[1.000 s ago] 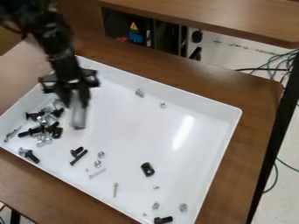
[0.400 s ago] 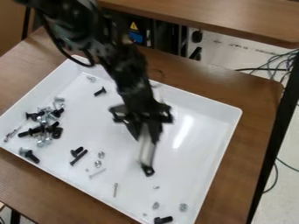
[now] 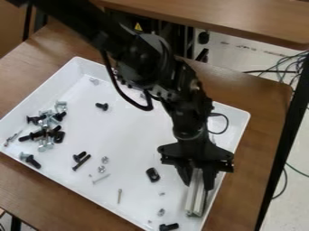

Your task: Sweep into pile

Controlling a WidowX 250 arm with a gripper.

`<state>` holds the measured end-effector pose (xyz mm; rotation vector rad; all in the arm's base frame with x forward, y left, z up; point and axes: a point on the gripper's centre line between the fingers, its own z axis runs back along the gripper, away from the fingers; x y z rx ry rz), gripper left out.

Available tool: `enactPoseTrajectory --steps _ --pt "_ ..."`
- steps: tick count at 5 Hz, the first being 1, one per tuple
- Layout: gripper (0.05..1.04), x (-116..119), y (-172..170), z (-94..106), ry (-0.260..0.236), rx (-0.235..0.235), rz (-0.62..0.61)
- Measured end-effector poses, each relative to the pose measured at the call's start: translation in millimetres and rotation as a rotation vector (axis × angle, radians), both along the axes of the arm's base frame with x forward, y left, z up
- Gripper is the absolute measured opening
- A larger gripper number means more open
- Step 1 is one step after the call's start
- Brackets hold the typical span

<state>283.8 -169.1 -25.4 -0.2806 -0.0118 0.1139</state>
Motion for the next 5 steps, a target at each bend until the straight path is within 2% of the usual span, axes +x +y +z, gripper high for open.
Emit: enactPoseTrajectory --steps 1,2,3,4,5 --pt "0.353 -16.6 8.9 -11.5 0.049 0.032 0.014" --pt "0.353 -28.4 35.5 -18.2 0.066 0.058 0.044" --pt "0.353 -46.2 78.2 -16.6 0.084 0.094 0.082" --pt "0.353 -53.1 124.3 -16.2 0.083 0.121 0.177" --pt "0.353 -51.6 155.3 -19.6 0.057 0.179 0.114"
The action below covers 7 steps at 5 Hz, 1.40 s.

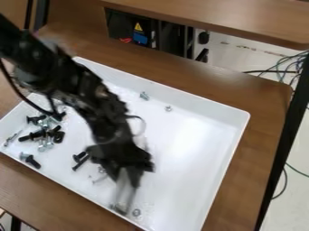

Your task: Sweep into pile

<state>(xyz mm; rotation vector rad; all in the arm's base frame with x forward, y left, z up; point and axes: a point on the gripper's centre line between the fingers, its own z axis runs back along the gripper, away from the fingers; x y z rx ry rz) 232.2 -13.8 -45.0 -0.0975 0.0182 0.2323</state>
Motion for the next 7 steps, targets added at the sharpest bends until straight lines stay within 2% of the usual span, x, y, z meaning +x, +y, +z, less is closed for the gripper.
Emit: enactPoseTrajectory --steps 1,2,3,5,7 --pt "0.353 -4.1 36.1 -3.3 0.016 0.065 -0.034" --pt "0.353 -10.1 86.2 -2.6 0.022 0.133 -0.012" --pt "0.353 -12.1 116.5 -0.7 0.024 0.138 0.004" --pt "0.353 -1.3 130.5 6.0 0.068 0.122 -0.003" --pt "0.353 29.3 93.1 19.5 0.071 0.102 0.01"
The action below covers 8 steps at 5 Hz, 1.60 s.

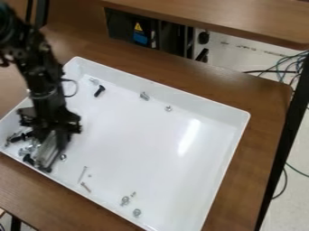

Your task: Sweep into pile

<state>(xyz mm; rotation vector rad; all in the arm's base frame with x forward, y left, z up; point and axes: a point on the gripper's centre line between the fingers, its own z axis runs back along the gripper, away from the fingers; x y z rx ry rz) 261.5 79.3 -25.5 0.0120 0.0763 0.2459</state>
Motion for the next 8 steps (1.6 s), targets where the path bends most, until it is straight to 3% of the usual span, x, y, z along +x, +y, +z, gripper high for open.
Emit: enactPoseTrajectory --steps 1,2,3,4,5,6,7,8 --pt "0.352 25.5 -25.9 14.5 -0.038 -0.008 0.029" --pt "0.353 46.1 -29.9 0.3 -0.058 -0.011 0.09" --pt "0.353 56.4 -25.8 -15.6 -0.044 0.028 0.204" --pt "0.399 59.6 -25.8 -19.2 -0.046 0.017 0.239" --pt "0.733 62.5 -24.7 -20.4 -0.089 0.033 0.256" --pt "0.999 53.3 -31.0 8.4 -0.044 0.042 0.265" --pt "1.012 54.8 -62.1 39.7 0.036 0.134 0.204" --pt "1.003 58.8 -111.2 53.2 -0.013 0.145 0.068"
